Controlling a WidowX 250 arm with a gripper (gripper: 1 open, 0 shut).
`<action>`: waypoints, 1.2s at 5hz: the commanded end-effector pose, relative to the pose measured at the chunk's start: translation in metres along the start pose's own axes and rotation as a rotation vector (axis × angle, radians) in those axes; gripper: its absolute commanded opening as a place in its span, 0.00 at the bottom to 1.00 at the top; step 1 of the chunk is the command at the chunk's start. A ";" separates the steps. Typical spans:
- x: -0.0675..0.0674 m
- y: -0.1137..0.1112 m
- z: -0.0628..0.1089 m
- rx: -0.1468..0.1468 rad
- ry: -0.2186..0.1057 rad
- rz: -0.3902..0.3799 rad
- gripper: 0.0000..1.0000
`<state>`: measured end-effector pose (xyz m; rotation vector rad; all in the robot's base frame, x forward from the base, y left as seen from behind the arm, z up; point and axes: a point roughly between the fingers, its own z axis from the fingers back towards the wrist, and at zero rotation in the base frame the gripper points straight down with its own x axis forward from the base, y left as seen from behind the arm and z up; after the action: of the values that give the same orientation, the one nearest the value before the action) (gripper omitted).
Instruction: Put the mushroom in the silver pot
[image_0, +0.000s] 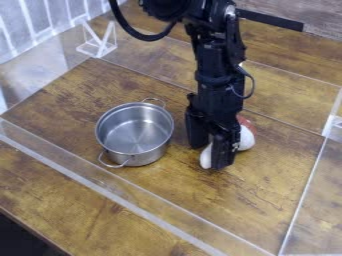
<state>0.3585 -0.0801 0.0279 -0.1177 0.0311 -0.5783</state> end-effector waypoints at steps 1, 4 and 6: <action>0.000 0.001 0.011 0.011 -0.033 -0.033 1.00; 0.015 -0.014 0.014 0.008 -0.054 0.079 1.00; 0.019 -0.022 0.011 -0.002 -0.042 0.013 0.00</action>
<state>0.3580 -0.1071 0.0287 -0.1314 0.0304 -0.5552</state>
